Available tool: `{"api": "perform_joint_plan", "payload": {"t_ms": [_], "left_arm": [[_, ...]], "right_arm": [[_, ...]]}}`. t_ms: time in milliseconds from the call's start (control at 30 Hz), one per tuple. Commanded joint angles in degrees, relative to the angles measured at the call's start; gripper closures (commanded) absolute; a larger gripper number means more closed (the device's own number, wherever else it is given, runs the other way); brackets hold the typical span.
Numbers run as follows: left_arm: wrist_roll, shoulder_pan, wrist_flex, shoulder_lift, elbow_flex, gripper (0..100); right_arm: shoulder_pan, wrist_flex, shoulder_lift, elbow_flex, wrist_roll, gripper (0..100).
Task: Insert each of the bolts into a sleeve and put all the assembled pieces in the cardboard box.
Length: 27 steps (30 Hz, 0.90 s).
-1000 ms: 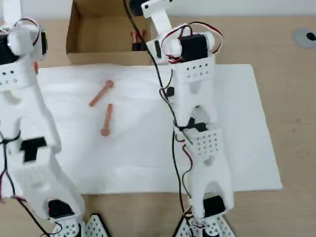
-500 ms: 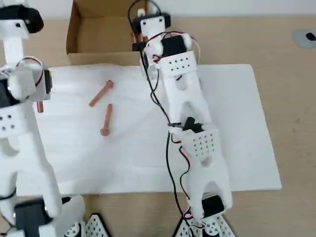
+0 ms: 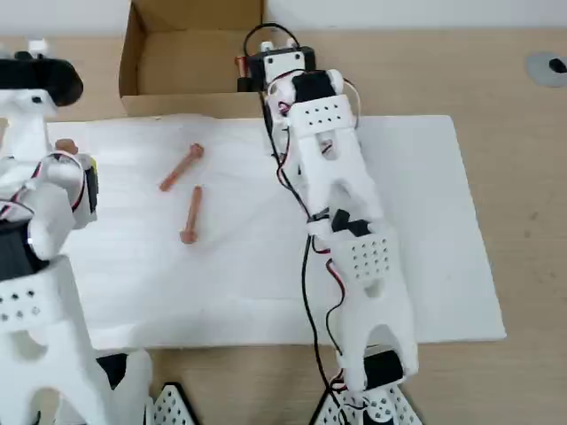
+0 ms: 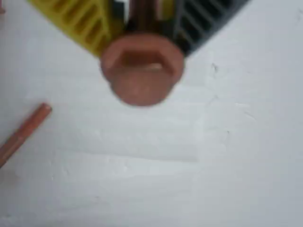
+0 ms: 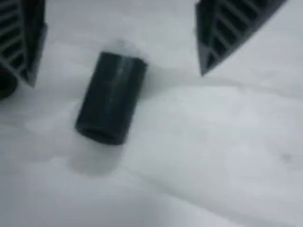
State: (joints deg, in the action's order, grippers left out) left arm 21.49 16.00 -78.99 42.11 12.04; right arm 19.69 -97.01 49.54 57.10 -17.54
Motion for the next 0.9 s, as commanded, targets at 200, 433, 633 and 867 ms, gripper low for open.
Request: {"api": "perform_joint_plan", "payload": {"t_ms": [200,433,633,867], "left_arm": [[1.4,0.8,1.2,3.3,0.1,99],[1.4,0.8,1.1,3.3,-0.3,99],[1.4,0.8,1.2,3.3,-0.3,99],[4.7,0.5,1.5,3.3,-0.4,99]], "right_arm": [[-1.5,1.1,4.3,0.3,-0.2,73.8],[-1.6,0.7,4.5,-0.1,-0.1,73.8],[-1.5,0.7,4.5,-0.1,4.0,73.8],[-1.5,-1.4,4.6,-0.1,5.2,73.9]]}}
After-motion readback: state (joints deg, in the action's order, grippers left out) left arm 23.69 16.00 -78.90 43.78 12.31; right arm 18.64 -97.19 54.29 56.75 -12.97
